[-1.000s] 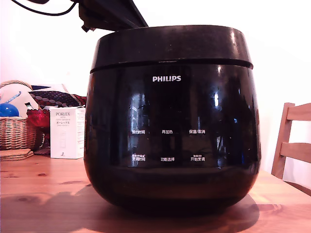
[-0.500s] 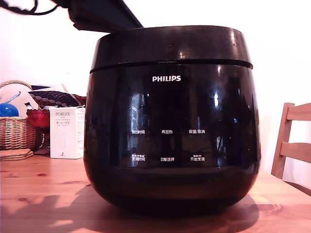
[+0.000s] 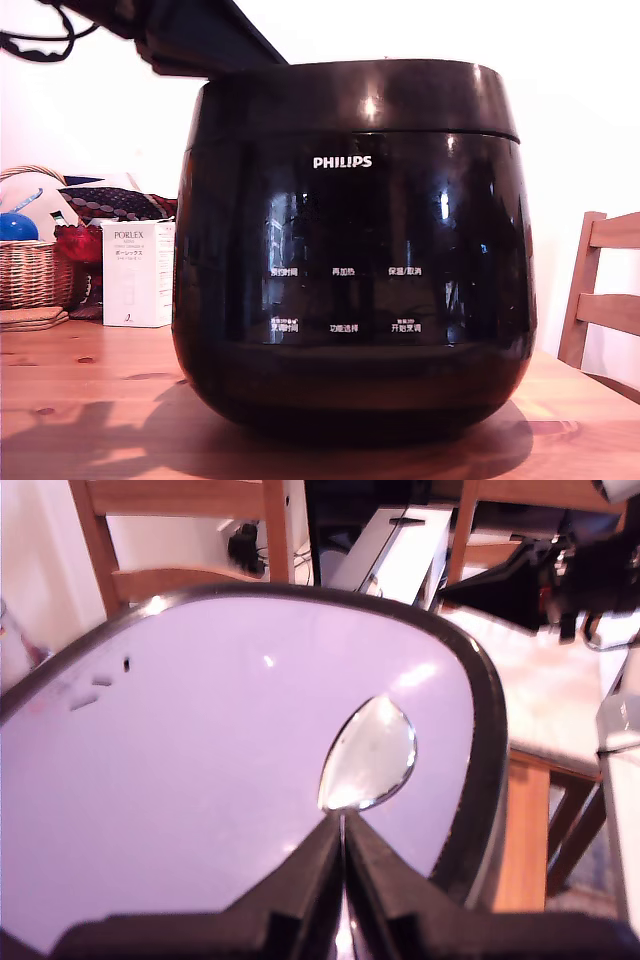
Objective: Close the rice cooker by pressing the lid down with medium force
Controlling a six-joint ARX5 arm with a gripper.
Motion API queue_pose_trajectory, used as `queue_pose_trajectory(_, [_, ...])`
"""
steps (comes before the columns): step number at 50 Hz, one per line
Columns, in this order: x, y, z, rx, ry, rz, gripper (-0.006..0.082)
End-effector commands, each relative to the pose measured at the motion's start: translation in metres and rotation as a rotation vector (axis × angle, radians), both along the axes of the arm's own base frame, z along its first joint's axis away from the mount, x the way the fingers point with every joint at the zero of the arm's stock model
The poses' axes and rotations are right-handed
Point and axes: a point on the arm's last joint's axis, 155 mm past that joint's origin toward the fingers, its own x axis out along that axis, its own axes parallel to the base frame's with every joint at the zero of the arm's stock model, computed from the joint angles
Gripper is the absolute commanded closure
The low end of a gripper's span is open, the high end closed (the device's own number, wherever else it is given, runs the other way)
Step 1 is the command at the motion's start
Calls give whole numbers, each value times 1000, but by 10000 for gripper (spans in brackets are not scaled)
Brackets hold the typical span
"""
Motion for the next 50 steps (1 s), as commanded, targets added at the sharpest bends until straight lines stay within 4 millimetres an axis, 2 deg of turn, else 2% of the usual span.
queue_pose_trajectory(1, [-23, 31, -106, 223, 246, 45, 791])
queue_pose_trajectory(8, [-26, 34, -113, 232, 259, 54, 791])
queue_pose_trajectory(17, [-18, 24, -91, 148, 208, 55, 791])
queue_pose_trajectory(21, [-11, 19, -71, 81, 172, 78, 791])
queue_pose_trajectory(26, [1, 12, -34, -36, 89, 104, 791])
queue_pose_trajectory(32, [19, 12, 14, -181, -4, 195, 791])
queue_pose_trajectory(36, [32, 19, 45, -258, -85, 269, 791])
queue_pose_trajectory(42, [47, 35, 79, -334, -196, 383, 791])
queue_pose_trajectory(50, [61, 59, 105, -387, -281, 486, 791])
